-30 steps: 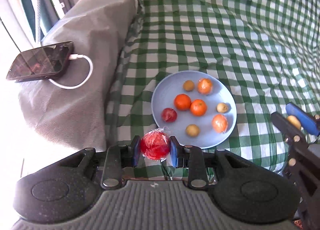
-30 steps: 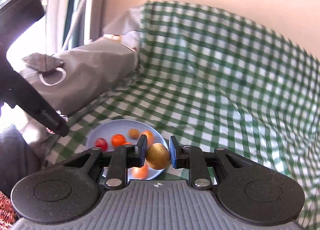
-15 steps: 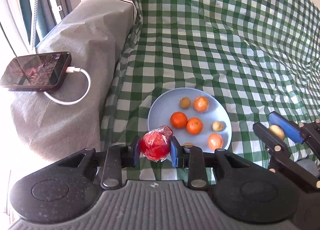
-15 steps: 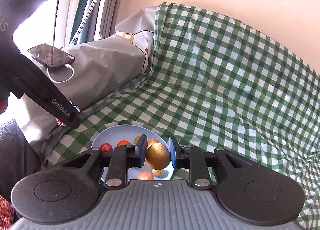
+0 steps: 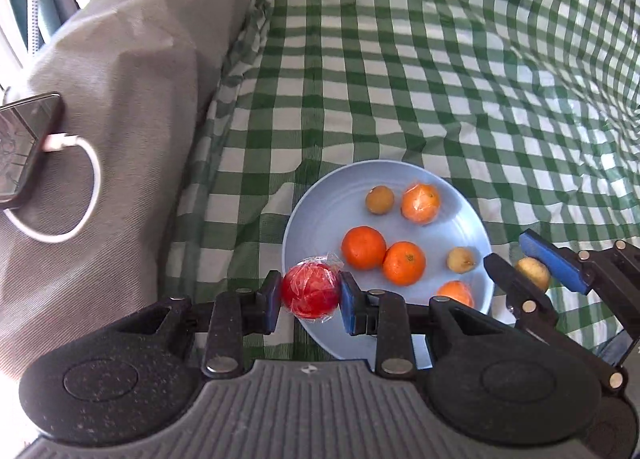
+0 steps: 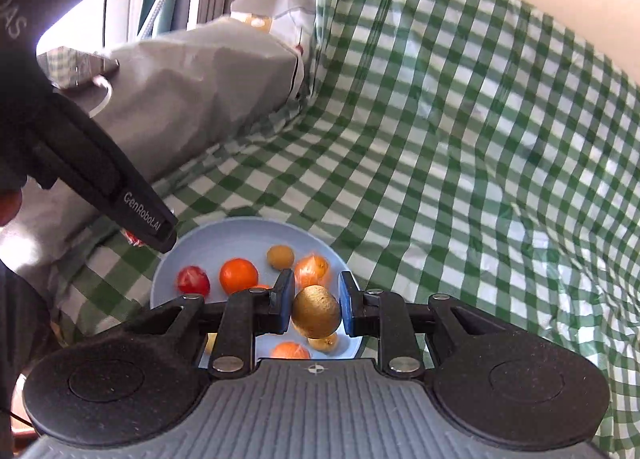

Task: Organize fruits
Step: 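Carry the yellow and red fruits over the blue plate with both tools, then open both tools to drop the yellow and red fruits onto the plate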

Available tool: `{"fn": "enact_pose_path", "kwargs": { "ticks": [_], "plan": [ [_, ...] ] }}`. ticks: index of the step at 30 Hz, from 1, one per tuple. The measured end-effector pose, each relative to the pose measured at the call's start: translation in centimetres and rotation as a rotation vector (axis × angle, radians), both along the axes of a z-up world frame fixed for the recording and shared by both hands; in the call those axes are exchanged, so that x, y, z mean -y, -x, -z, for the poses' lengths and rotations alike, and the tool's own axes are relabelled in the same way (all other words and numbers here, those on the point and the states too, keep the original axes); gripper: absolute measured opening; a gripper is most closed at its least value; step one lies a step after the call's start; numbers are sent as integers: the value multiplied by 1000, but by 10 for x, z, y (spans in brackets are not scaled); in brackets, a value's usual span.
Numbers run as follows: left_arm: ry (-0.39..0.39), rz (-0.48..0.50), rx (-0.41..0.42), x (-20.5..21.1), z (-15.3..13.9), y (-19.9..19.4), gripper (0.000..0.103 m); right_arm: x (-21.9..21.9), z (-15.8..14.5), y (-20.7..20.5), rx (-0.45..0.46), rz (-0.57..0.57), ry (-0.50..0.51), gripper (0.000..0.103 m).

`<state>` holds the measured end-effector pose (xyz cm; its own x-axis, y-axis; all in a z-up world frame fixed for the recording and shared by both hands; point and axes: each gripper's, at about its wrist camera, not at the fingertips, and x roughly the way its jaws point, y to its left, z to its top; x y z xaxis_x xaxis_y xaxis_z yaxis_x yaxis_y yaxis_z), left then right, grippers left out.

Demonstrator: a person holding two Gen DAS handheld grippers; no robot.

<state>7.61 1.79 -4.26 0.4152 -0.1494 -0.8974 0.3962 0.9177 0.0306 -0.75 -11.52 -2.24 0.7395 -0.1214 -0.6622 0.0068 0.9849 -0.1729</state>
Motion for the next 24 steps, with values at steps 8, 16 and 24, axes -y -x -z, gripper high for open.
{"fn": "enact_pose_path", "kwargs": {
  "ticks": [8, 16, 24],
  "plan": [
    [-37, 8, -17, 12, 24, -20, 33, 2, 29, -25, -68, -33, -7, 25],
    [-9, -24, 83, 6, 5, -18, 103, 3, 40, -43, -94, -61, -19, 56],
    [-117, -17, 38, -7, -16, 21, 103, 10, 9, 0, -113, 50, -80, 90]
  ]
}}
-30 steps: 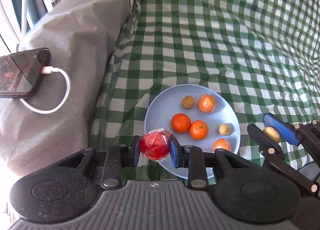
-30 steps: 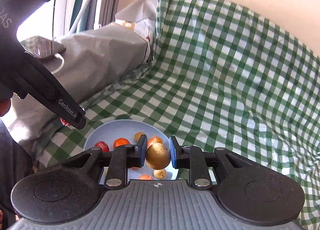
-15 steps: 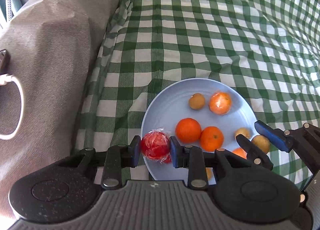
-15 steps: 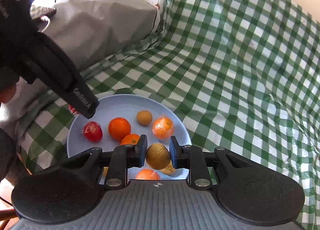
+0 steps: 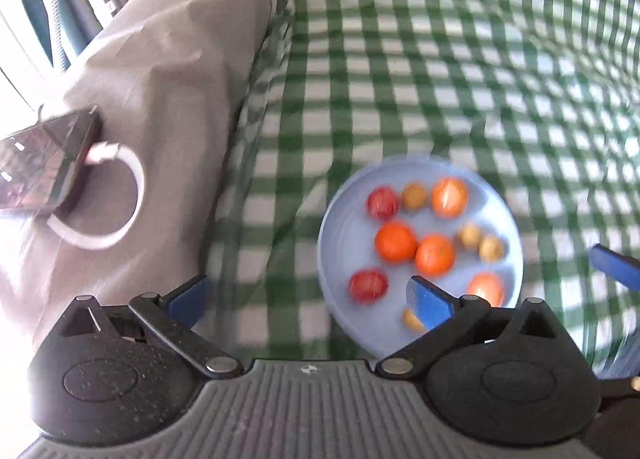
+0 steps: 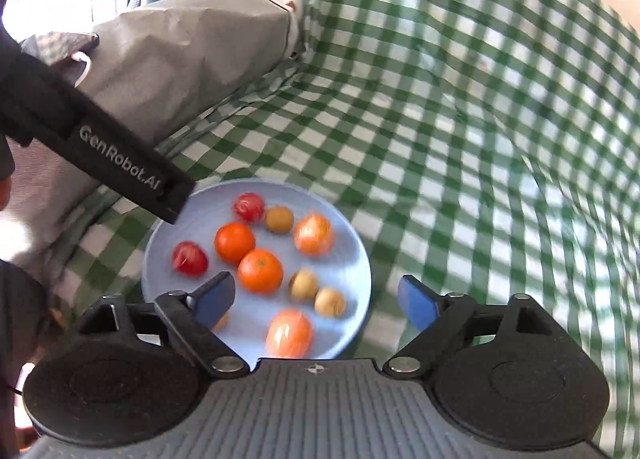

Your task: Organize fruits

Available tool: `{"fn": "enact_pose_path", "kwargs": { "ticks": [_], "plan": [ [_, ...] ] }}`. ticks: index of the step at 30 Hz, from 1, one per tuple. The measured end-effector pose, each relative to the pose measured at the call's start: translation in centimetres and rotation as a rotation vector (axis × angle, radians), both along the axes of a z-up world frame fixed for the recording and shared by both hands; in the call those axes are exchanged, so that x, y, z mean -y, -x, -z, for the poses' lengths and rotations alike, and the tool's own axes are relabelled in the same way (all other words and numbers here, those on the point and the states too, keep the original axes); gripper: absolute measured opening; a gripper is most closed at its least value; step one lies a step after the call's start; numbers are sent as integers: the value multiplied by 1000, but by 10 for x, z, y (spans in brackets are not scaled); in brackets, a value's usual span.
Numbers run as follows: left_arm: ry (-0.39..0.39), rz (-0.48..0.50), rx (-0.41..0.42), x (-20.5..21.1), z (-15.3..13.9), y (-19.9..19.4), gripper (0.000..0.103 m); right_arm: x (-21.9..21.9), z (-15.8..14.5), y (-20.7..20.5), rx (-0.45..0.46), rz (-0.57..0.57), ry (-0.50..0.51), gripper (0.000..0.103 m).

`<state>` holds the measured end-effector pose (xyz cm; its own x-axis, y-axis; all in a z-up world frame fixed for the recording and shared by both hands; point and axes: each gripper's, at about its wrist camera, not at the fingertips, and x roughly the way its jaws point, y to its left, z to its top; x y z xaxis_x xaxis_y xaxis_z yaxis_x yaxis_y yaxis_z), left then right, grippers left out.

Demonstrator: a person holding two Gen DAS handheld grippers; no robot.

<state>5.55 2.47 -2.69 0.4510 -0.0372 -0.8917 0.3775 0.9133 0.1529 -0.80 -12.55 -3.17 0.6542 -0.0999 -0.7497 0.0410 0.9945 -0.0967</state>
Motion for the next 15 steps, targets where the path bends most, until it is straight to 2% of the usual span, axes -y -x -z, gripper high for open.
{"fn": "enact_pose_path", "kwargs": {
  "ticks": [3, 11, 15],
  "plan": [
    [12, -12, -21, -10, -5, 19, 103, -10, -6, 27, -8, 26, -12, 93],
    [-19, 10, 55, -27, -20, 67, 103, -30, -28, 73, 92, 55, 44, 99],
    [4, 2, 84, -32, -28, 78, 103, -26, -37, 88, 125, 86, 40, 99]
  ]
}}
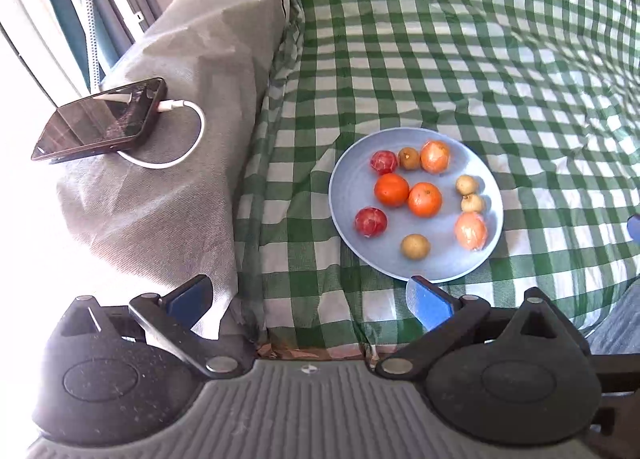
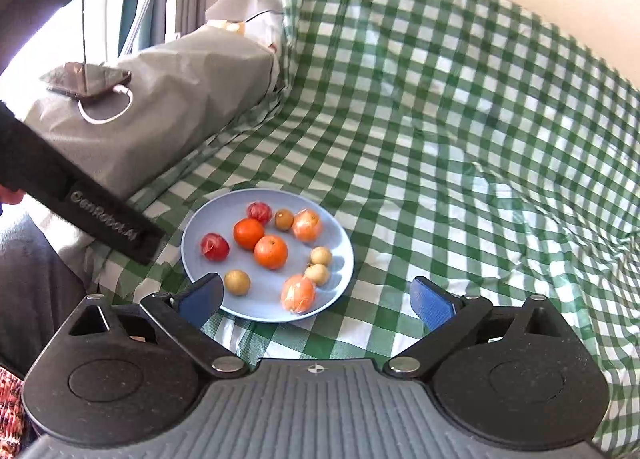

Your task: Organize fruits

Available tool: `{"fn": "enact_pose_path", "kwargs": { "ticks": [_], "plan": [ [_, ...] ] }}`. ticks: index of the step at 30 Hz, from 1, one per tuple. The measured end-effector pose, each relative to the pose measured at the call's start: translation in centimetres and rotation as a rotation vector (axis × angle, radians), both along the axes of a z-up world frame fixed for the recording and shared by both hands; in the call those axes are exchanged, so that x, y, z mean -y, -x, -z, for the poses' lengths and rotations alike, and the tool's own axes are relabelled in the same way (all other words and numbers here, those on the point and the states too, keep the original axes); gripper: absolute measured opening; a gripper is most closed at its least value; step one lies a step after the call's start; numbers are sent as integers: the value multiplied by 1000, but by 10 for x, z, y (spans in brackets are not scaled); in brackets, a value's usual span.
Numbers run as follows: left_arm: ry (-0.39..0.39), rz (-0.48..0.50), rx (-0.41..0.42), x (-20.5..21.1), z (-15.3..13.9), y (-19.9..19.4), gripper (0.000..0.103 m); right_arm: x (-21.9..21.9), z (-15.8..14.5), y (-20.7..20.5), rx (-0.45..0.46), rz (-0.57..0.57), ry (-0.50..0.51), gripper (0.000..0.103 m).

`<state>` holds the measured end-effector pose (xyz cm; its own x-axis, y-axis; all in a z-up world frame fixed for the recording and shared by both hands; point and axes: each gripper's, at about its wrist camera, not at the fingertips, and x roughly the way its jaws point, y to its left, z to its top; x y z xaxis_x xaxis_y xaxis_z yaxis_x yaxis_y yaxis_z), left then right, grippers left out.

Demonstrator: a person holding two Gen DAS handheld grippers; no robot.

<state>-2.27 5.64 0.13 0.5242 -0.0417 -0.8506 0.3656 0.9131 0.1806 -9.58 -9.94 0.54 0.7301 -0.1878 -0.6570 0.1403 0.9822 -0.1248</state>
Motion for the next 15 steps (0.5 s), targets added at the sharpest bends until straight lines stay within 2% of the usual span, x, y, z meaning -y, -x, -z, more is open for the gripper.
{"fn": "enact_pose_path", "kwargs": {
  "ticks": [6, 15],
  "plan": [
    [2, 18, 30, 4, -7, 10, 103, 1, -5, 9, 8, 21, -23, 100],
    [7, 15, 45, 4, -10, 15, 103, -5, -9, 15, 27, -4, -20, 100]
  ]
}}
